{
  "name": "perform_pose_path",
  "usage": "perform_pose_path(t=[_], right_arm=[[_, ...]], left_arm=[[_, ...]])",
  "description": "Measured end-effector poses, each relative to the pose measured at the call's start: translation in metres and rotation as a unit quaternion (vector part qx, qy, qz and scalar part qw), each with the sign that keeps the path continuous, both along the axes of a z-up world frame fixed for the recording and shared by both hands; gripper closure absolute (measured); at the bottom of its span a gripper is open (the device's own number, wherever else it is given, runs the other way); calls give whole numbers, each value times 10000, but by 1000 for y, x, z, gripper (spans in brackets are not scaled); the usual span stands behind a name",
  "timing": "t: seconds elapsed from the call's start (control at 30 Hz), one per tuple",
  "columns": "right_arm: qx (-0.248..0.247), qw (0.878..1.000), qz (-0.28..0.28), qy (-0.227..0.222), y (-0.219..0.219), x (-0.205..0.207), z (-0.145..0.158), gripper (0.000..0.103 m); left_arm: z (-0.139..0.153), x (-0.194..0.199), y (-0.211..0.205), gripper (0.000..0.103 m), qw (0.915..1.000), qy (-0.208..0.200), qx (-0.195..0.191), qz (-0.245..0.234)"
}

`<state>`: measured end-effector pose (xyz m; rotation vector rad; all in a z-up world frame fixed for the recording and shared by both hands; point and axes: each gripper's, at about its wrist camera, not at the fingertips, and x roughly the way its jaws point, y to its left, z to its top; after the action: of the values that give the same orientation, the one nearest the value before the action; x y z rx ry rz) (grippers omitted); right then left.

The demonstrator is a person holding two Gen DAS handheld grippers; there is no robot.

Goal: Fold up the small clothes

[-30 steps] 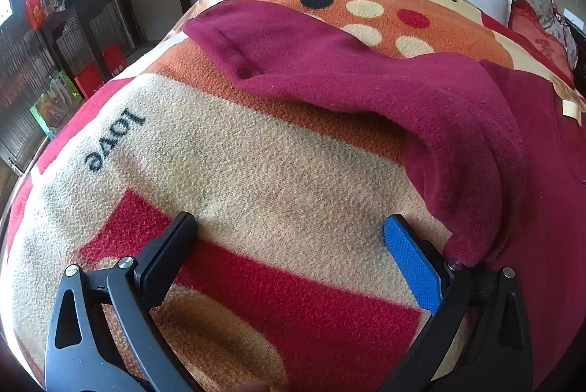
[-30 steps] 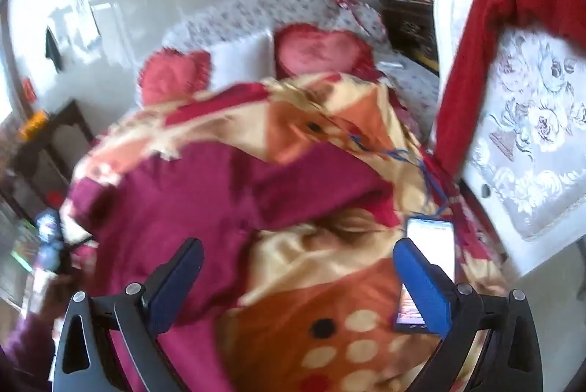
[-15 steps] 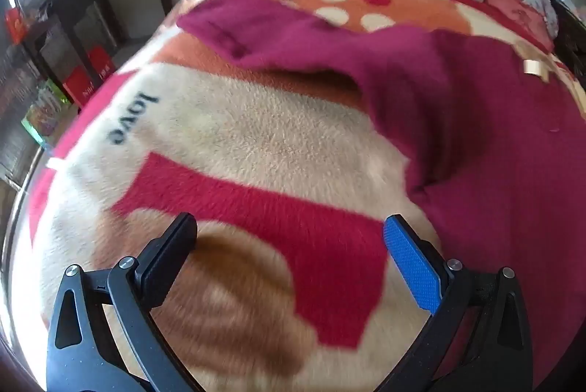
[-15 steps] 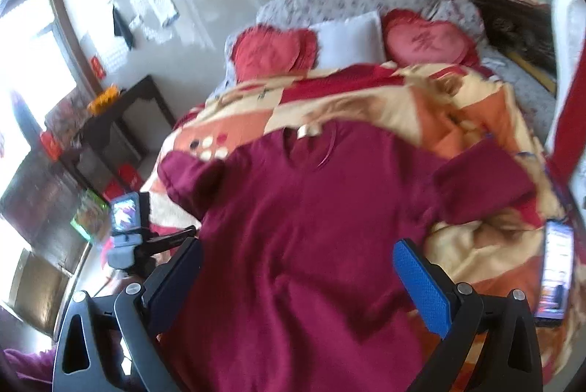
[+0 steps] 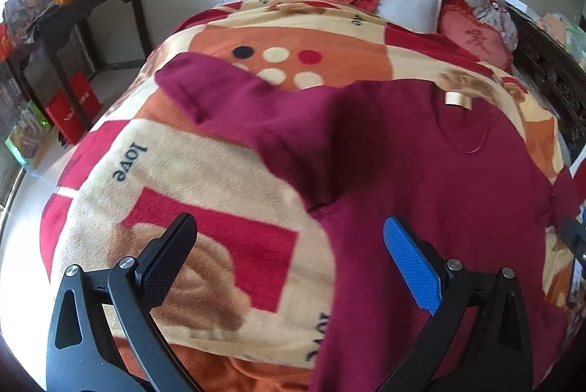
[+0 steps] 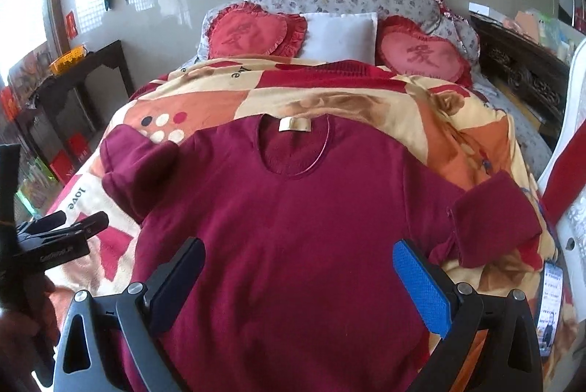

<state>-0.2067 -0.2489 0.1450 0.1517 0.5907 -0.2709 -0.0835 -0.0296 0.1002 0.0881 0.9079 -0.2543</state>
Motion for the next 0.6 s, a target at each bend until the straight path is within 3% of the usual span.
perform_pose_path(t=[0.2,0.6], right_arm=[[91,9999,-92,23,-3,-7,14,1],[362,9991,-220,-20,-3,-11,7,1]], left_arm=[[0,2,-10,1,9999,21,-34,-100],[-4,6,-18,1,10000,32,-33,-45]])
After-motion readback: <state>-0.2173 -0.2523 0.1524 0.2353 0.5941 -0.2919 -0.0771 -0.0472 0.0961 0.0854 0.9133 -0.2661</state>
